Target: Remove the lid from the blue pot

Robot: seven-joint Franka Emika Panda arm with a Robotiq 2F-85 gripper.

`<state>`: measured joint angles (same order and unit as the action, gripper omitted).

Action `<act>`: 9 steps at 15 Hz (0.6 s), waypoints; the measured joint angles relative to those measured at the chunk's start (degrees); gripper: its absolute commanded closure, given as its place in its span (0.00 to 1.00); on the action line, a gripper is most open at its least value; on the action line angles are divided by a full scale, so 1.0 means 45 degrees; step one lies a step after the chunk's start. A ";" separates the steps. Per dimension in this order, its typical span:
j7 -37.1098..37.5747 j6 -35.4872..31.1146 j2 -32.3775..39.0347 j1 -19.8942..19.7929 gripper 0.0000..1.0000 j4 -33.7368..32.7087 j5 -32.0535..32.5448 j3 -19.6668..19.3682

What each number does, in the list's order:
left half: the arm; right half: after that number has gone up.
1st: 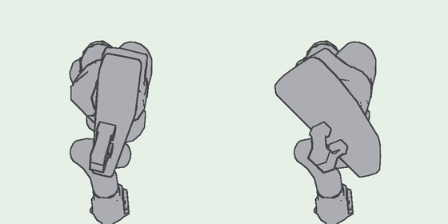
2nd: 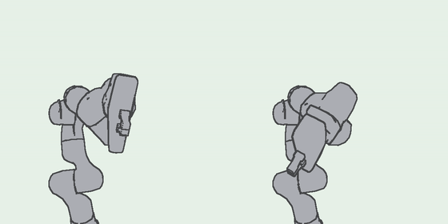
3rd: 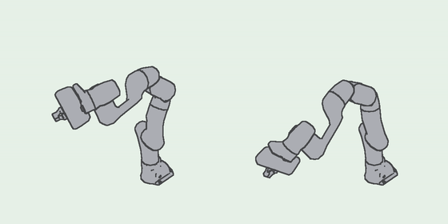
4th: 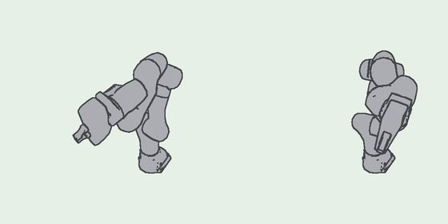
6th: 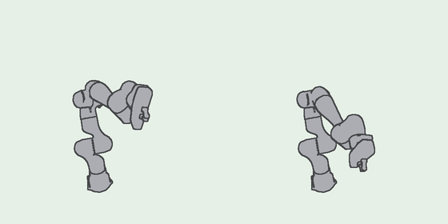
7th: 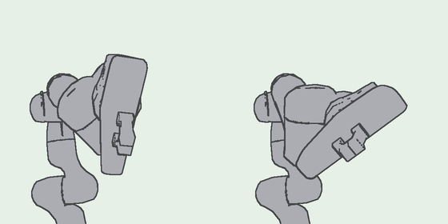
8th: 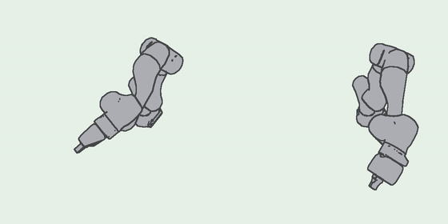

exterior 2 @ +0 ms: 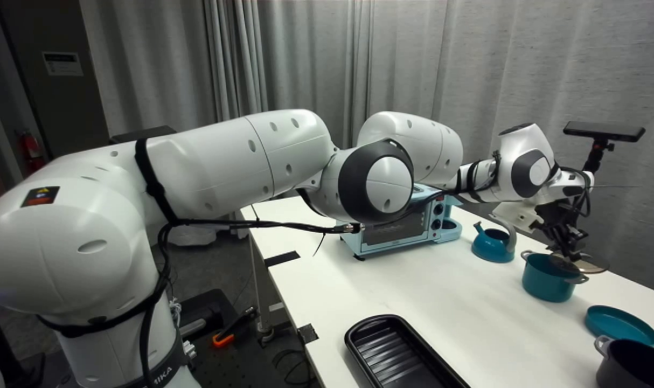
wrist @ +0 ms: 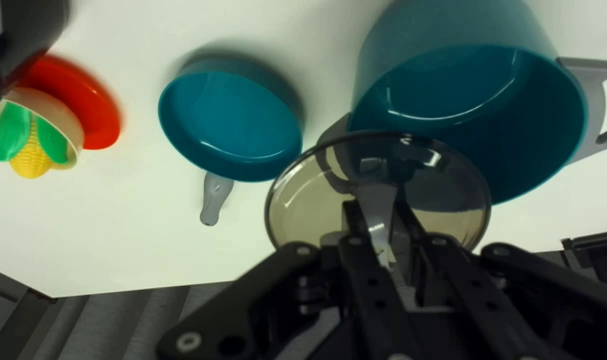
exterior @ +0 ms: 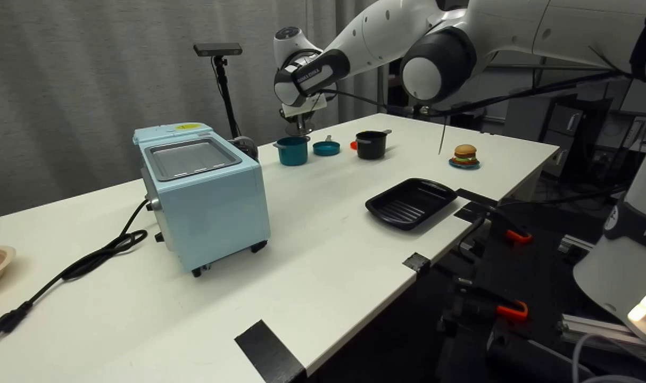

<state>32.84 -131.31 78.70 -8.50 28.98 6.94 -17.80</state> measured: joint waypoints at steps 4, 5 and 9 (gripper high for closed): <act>-0.0619 0.0790 -0.0102 -0.0007 0.95 0.0005 -0.0203 0.0477; -0.0749 0.1024 -0.0139 -0.0013 0.95 0.0009 -0.0218 0.0555; -0.1280 0.1925 -0.0288 -0.0028 0.95 0.0126 -0.0225 0.0790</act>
<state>27.08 -122.64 77.41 -8.62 29.55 5.93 -14.24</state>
